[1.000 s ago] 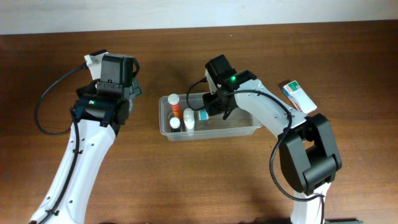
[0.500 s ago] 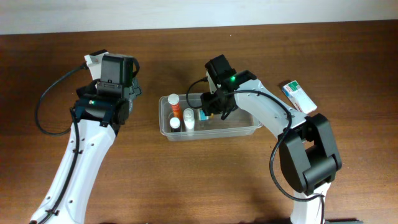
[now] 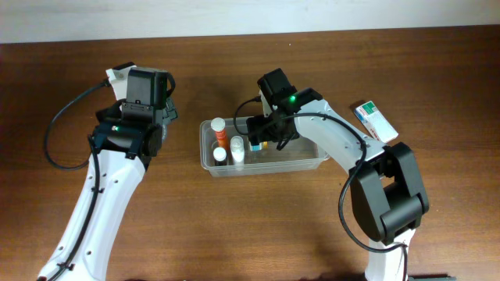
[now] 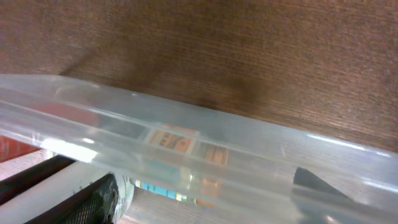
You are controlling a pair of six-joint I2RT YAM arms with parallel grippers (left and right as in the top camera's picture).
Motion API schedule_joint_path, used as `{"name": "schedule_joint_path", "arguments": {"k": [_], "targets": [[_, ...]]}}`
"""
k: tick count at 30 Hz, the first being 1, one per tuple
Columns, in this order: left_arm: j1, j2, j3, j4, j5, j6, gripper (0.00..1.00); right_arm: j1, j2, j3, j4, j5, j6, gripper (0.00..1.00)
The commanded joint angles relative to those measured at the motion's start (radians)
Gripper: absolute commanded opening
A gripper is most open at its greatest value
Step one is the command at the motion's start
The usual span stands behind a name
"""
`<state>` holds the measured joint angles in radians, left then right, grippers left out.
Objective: Pack container
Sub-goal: 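Lower the jar into the container and open the right gripper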
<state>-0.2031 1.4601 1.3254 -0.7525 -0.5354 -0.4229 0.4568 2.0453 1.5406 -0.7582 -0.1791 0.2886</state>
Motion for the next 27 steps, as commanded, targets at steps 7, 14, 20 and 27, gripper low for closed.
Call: {"name": "schedule_joint_path", "arguments": {"k": [7,14,20,27], "targets": [[0.003,-0.021,0.002,0.000,-0.011,0.006,0.99,0.002,0.023,-0.005,0.015,-0.013,0.008,0.81],[0.003,-0.020,0.002,0.000,-0.011,0.005,1.00,0.004,0.023,-0.005,0.022,-0.013,0.008,0.82],[0.003,-0.021,0.002,0.000,-0.011,0.005,0.99,0.024,0.023,-0.005,0.039,-0.012,0.008,0.81],[0.003,-0.021,0.002,0.000,-0.011,0.006,0.99,0.000,0.022,-0.005,0.040,-0.063,0.008,0.67]]}}
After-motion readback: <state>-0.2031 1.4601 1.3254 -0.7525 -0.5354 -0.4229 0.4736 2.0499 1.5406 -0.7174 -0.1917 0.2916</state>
